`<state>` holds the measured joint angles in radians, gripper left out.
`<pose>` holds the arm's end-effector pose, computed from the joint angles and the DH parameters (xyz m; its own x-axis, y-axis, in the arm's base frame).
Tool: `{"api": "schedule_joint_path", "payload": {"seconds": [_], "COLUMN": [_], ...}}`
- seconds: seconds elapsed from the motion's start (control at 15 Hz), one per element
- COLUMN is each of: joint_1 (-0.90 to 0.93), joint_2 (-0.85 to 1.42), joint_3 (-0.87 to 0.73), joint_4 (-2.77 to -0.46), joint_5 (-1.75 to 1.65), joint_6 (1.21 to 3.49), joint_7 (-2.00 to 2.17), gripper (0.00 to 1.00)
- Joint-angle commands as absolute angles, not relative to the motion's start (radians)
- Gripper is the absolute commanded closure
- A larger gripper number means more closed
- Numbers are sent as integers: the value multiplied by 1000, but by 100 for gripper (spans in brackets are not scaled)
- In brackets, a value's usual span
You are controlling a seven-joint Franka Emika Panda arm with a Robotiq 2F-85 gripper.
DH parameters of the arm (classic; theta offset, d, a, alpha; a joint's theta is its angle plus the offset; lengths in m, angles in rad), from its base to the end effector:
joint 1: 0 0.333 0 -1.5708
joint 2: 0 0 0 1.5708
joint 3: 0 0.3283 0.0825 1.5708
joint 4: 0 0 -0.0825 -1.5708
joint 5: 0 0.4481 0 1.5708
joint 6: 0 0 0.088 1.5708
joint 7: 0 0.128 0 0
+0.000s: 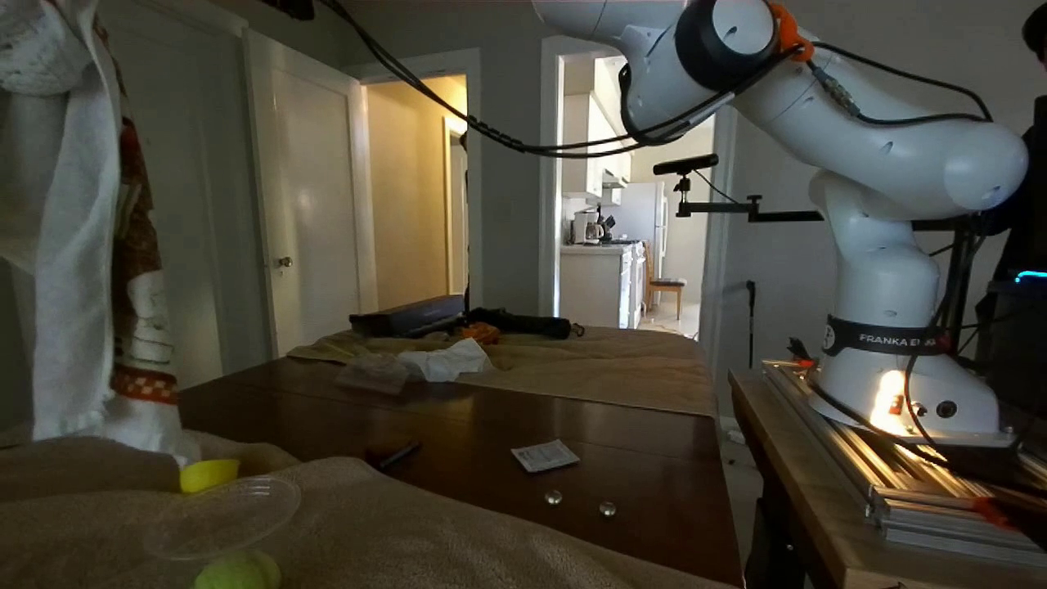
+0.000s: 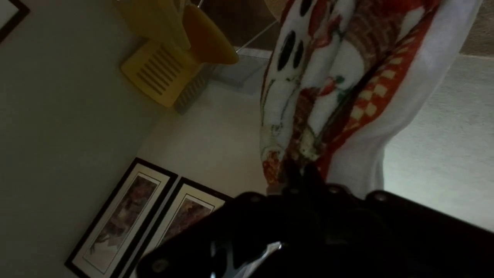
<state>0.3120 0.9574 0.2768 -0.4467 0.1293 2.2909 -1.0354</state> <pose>0.8218 0.3564 0.6083 -0.0458 0.7359 0.6756 0.8037 -0.3745 0.4624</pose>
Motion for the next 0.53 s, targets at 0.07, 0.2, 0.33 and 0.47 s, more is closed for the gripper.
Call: {"api": "schedule_joint_path", "payload": {"seconds": [0.07, 0.2, 0.33, 0.47], "joint_1": [198, 158, 126, 109], "joint_2": [1034, 1086, 1103, 1105], "joint_3": [402, 449, 461, 434], "joint_4": [-440, -406, -414, -420], "joint_5": [265, 322, 349, 346], "joint_6": [2223, 2153, 2099, 2085], "joint_7": [-1192, -1271, -1303, -1261], "gripper": [99, 99, 99, 99]}}
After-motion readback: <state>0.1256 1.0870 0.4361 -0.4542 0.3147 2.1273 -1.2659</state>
